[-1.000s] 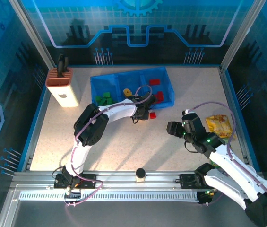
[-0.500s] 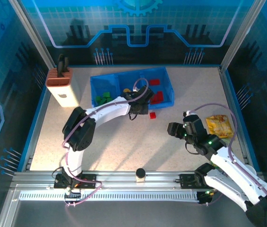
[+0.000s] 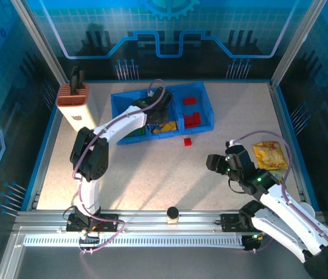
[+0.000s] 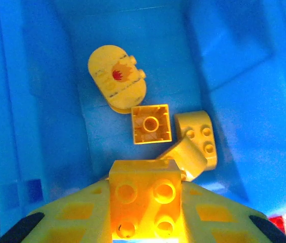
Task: Sort the legos into containers by color
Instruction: Pick up the lego from the center of the table, then place the lego in the container.
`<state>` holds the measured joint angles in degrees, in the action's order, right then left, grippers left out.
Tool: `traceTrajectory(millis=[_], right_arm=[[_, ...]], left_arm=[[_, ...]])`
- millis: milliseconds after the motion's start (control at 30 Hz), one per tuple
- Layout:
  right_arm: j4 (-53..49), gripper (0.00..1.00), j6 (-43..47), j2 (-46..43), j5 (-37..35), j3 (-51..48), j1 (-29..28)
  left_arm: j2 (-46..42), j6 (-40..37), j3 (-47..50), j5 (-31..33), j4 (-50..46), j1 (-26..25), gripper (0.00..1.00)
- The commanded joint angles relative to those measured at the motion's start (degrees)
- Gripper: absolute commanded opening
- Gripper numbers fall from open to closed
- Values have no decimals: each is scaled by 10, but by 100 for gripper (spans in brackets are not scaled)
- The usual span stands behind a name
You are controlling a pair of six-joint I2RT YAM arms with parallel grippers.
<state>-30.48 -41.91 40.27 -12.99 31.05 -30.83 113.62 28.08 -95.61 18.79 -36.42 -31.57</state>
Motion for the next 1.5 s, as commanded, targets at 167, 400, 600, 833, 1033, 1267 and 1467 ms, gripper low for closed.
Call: traceTrajectory(millis=[167, 400, 600, 833, 1033, 1267, 1467], right_arm=[[-5, 72, -11, 2, 1, -2, -13], [18, 73, -10, 36, 11, 3, -20], [33, 74, 2, 77, 14, 20, -27], [62, 75, 31, 160, 27, 53, -31], [77, 76, 78, 276, 34, 117, -28], [59, 77, 127, 452, 69, 237, -13], [40, 76, 150, 565, 50, 319, -9]], left_arm=[[-6, -18, -4, -15, -11, 1, 45], [-57, -22, 19, -18, 5, 2, 58], [-138, -19, 90, -21, 36, -6, 57], [-271, -29, 237, -38, 108, -28, 57], [-422, -48, 391, -41, 185, -50, 58], [-546, -30, 516, -44, 195, -62, 58], [-614, 8, 584, -29, 166, -77, 57]])
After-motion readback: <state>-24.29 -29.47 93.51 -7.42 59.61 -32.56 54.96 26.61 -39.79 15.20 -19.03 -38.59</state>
